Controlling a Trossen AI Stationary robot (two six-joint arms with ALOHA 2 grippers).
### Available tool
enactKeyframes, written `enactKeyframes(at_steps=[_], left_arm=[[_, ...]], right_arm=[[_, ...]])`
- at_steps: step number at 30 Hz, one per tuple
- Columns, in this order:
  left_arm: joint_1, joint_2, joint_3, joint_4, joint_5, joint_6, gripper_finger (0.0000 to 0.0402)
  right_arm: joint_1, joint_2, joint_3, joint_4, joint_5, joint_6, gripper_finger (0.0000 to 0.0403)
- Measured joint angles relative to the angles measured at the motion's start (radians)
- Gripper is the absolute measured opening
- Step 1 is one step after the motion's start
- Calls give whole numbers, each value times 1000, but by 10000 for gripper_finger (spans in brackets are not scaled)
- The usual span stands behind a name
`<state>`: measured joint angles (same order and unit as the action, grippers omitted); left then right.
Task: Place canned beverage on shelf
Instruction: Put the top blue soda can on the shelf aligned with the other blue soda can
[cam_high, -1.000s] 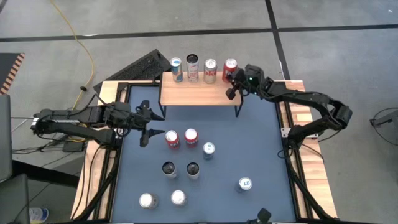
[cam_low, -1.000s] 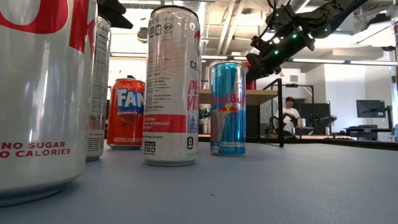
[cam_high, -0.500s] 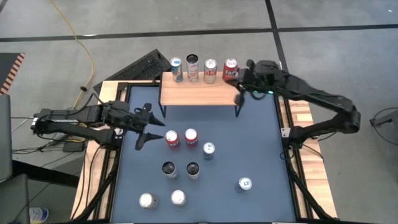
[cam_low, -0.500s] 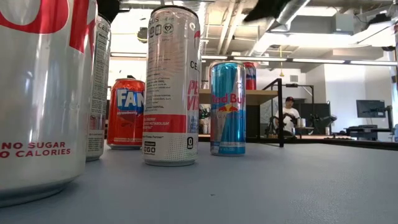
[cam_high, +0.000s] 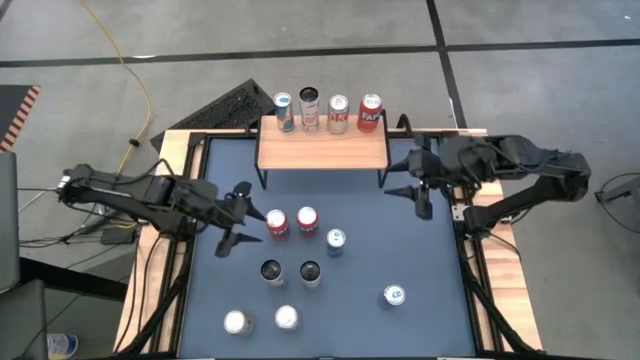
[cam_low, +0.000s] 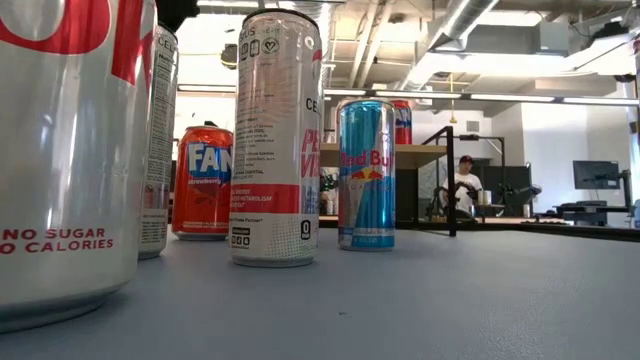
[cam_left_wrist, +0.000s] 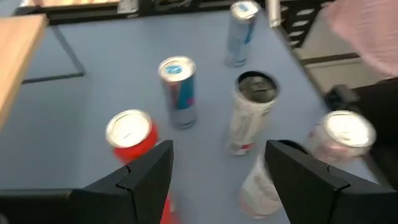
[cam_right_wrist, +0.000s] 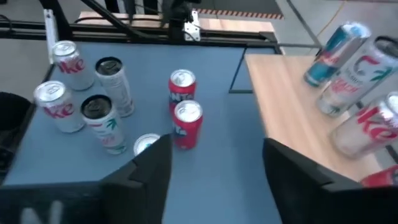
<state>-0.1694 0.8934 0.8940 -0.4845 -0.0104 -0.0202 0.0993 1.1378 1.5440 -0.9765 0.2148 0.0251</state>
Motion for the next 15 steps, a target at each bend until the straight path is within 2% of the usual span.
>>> enactKeyframes(at_steps=[3,7,10,15], left_arm=[[18,32,0,-23,-51,25,248],[59,55,0,-32,-50,46,249],[79,56,6,-40,-13,5,249],[59,55,65,-83,67,-50,249]], right_arm=[[48,0,0,-11,7,51,255],[77,14,0,-51,51,69,254],[78,50,-21,-56,110,73,250],[78,183,-36,-56,105,74,250]])
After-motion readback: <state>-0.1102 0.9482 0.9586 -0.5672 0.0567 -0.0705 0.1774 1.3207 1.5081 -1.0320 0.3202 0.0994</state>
